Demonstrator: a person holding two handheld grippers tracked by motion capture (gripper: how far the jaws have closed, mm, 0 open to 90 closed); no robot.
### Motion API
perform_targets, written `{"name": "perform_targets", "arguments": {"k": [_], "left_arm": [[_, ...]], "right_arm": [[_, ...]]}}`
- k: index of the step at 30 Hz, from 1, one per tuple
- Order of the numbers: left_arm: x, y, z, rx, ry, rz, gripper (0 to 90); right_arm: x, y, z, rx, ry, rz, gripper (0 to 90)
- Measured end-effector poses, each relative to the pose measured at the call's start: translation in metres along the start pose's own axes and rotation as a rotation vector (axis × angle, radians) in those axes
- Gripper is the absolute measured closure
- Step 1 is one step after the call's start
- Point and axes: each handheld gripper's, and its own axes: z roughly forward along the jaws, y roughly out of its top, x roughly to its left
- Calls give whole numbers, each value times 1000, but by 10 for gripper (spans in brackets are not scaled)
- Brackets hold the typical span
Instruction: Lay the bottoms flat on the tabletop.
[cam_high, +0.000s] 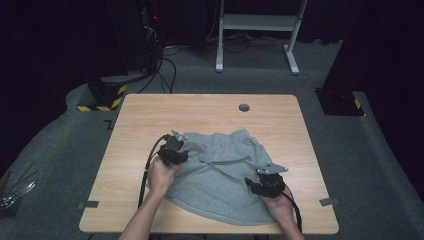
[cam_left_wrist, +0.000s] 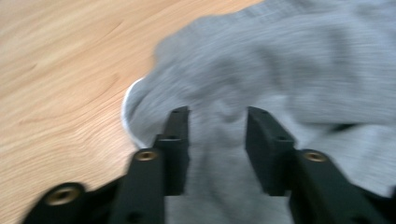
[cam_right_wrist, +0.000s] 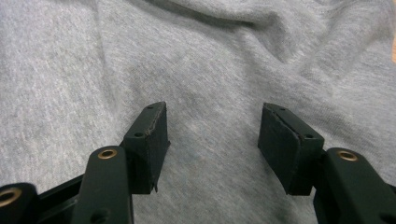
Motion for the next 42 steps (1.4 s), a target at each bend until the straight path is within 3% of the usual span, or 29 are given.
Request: {"name": "perform_targets", "arguments": {"k": [6,9,11,16,19,23,27,31,33,34,36,38,39,42], "left_arm": [[-26,-8,-34,-113,-91,63,520],[-39,-16,-35,-88,-127,104,542],[-46,-24,-27,-54,-135,115,546],[-40,-39,1,-17,-109,33,540],[-33,-37,19,-4,-88,17,531],[-20,-30,36,-14,-90,-40,501],[-23,-25,27,-30,-98,-46,486],[-35,-37,6,-44,-106,14,478],[-35,-46,2,-40,-113,7,477],[-34,-50,2,-29,-113,-1,477],[-30,-56,3,-12,-108,-20,478],[-27,-59,4,5,-102,-39,490],[-26,-60,5,9,-101,-45,503],[-24,-63,8,6,-102,-76,567]], "right_arm": [[-2,1,2,1,7,-3,420],[-7,4,5,1,17,-14,421],[-10,6,6,2,20,-16,421],[-20,10,11,-3,7,-17,422],[-24,12,13,-7,-8,-38,420],[-39,17,19,-6,-39,-17,412],[-48,19,22,-4,-37,1,412],[-46,19,21,-5,-50,-2,420],[-42,21,17,1,-113,-6,521],[-37,23,12,-16,-139,-15,525],[-29,27,1,-80,-76,-2,564],[-15,34,-6,-106,2,-21,595],[-6,36,-3,-101,66,-25,599],[18,41,14,-43,136,-85,614]]}}
